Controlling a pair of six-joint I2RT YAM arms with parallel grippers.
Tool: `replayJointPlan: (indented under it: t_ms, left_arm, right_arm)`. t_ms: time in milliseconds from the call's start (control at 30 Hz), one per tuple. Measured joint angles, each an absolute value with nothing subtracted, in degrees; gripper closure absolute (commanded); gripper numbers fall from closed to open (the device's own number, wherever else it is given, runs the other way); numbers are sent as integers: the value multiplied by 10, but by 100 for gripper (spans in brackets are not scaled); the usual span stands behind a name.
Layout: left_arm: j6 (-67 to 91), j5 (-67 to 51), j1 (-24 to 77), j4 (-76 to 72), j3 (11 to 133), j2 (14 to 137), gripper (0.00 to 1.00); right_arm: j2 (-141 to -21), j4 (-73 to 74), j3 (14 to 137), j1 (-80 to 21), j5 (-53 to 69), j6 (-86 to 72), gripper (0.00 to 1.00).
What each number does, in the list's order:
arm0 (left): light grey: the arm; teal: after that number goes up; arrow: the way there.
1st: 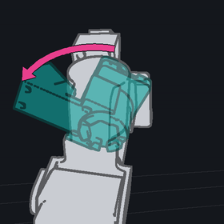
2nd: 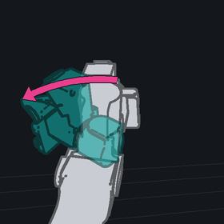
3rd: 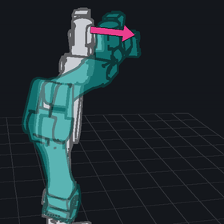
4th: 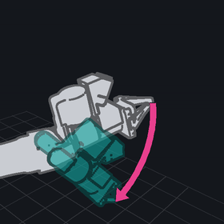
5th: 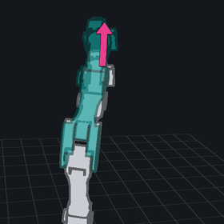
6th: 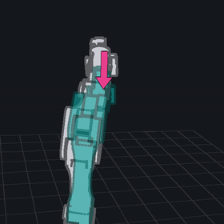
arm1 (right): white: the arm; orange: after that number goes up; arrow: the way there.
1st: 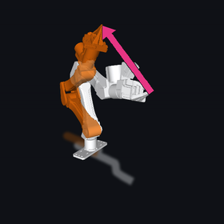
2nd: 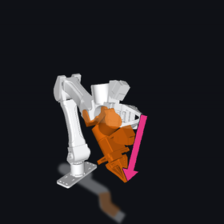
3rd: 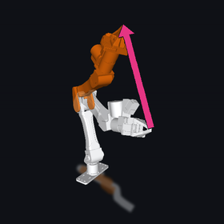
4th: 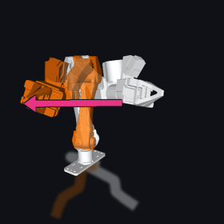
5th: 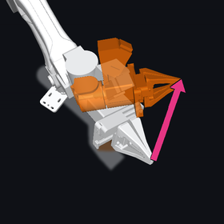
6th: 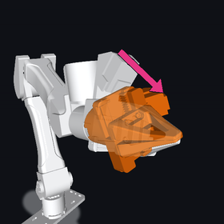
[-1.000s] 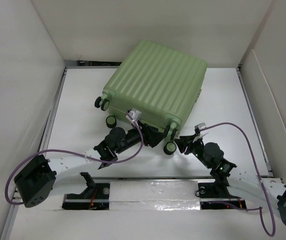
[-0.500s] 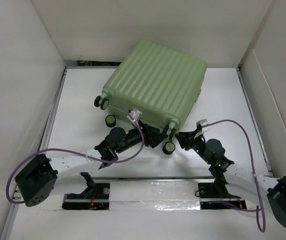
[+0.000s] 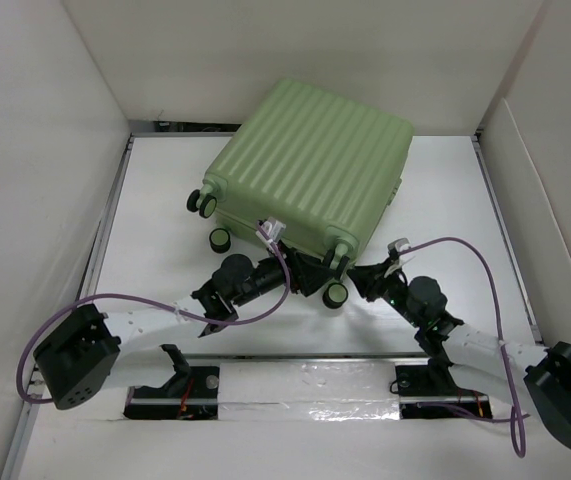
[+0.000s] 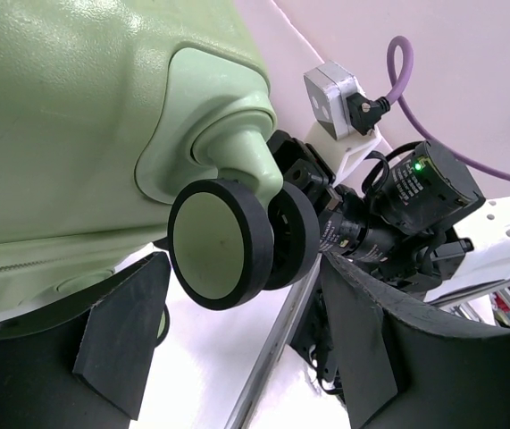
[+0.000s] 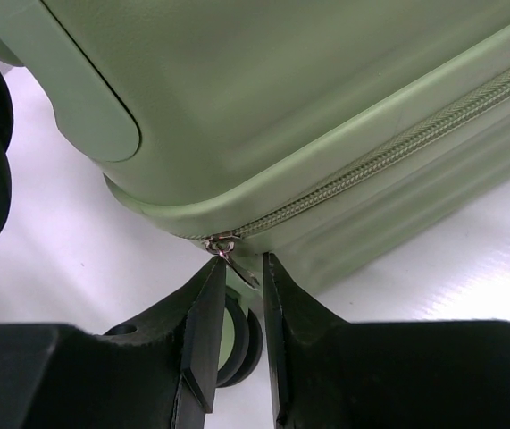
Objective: Pack the luggage
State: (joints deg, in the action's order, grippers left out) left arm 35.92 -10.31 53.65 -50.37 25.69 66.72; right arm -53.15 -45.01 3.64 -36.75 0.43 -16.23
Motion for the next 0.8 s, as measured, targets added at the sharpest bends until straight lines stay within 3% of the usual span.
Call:
replayJointPlan:
  t_ms: [167, 400, 633, 800]
  left_arm:
    - [361, -106, 536, -509, 257, 678, 36]
    - [364, -112, 536, -512, 257, 687, 39]
    - [365, -126, 536, -516, 264, 701, 43]
    - [366, -151, 538, -502, 305, 735, 46]
  right_arm:
    - [-536, -451, 37, -368, 5, -161, 76]
    - [-568, -477, 38, -371, 20, -161, 100]
    - [-530, -460, 31, -385, 0, -163, 100]
    - [-447, -380, 26, -440, -93, -168, 100]
